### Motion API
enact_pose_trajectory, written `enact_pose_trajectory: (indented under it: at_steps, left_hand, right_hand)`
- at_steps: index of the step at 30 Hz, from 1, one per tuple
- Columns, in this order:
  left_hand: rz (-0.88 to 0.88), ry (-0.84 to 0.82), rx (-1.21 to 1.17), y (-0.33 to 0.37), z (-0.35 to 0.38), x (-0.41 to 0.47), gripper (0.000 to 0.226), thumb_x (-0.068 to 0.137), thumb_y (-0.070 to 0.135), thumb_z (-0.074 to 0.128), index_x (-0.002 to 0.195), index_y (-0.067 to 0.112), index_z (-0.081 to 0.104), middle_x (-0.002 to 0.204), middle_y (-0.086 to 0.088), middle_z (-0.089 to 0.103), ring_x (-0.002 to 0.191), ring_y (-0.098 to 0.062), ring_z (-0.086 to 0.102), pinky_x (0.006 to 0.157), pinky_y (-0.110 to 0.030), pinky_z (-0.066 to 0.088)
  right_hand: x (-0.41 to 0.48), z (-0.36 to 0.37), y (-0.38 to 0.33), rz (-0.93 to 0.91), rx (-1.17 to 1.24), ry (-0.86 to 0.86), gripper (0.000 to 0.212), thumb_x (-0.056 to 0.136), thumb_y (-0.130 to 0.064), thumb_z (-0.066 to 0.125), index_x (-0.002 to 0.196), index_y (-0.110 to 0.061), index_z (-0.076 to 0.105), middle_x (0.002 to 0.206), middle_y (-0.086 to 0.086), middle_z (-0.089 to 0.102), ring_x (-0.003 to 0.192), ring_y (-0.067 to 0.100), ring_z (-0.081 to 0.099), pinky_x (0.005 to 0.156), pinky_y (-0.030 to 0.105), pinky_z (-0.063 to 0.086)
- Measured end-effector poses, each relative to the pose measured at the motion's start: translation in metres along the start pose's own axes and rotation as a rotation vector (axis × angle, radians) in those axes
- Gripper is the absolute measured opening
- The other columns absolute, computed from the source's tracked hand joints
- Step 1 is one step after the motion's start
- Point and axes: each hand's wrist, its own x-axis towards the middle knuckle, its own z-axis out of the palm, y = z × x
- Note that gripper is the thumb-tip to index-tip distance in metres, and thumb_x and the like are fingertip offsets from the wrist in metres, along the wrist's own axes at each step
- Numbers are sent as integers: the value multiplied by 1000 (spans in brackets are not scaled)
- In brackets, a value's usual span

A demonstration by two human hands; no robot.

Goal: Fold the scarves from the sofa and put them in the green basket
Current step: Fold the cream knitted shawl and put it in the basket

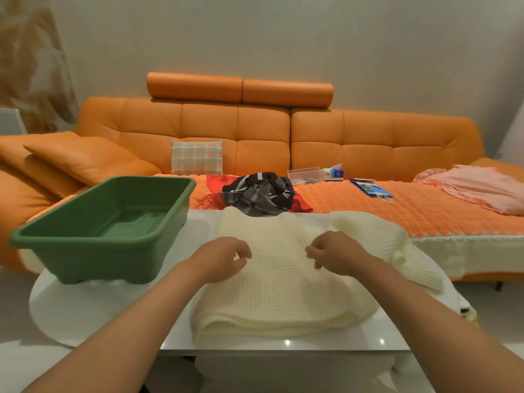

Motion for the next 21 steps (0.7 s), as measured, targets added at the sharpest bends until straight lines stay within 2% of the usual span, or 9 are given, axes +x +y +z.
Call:
enact_pose_trajectory:
  at_steps: [4,7,9,11,14,16,17,19,21]
  left_hand:
    - [9,57,45,-12,12,30,33,97,31,53,130,33,55,131,10,57,120,-12,50,103,-34,40]
    - [-37,124,40,-20,19,52,39,98,32,52,137,34,49,139,9,50,129,-15,42,108,-36,32]
    - [-66,157,28,-27,25,65,42,99,31,50,141,32,45,144,9,46,133,-15,38,109,-35,29]
    - [-85,173,15,-32,31,76,45,100,30,49,144,30,42,149,8,42,136,-16,35,111,-35,26]
    - [-101,166,50,-35,39,87,50,101,35,46,149,29,34,156,7,33,142,-16,27,115,-36,20]
    - [-114,187,81,-36,44,92,52,102,39,42,152,29,30,159,5,28,146,-16,21,118,-37,13]
    - [-118,227,93,-35,44,94,53,102,40,40,152,28,29,160,4,26,147,-16,19,120,-38,10]
    - [-111,351,100,-34,42,99,52,103,40,37,153,26,29,160,2,26,148,-16,18,122,-40,9]
    - [-96,403,56,-31,39,102,52,104,39,36,153,25,29,161,1,24,149,-17,17,122,-41,9]
  right_hand:
    - [50,14,-6,104,15,185,22,96,-21,51,100,-15,72,100,-2,72,83,16,67,78,36,60]
    - [86,24,1,235,28,234,24,98,-16,45,106,-10,68,96,3,67,79,17,62,74,32,57]
    - [105,32,7,301,49,238,25,102,-19,43,105,-8,64,91,3,62,77,17,58,67,31,50]
    - [121,40,8,347,92,225,29,104,-30,43,108,-8,61,93,2,59,83,19,58,69,31,46]
    - [142,48,4,376,208,148,39,100,-42,53,113,-6,60,97,4,61,90,22,61,73,32,48]
    - [153,49,2,328,358,114,40,97,-39,59,116,-5,62,103,5,65,91,22,64,73,31,49]
    - [156,46,2,269,456,140,37,97,-36,58,116,-5,65,102,5,66,88,21,64,71,31,49]
    - [152,29,3,183,599,299,28,98,-31,54,108,-9,67,93,2,65,85,21,62,69,32,48]
    - [147,7,13,220,628,465,24,99,-29,49,108,-12,64,98,4,63,94,24,61,74,35,49]
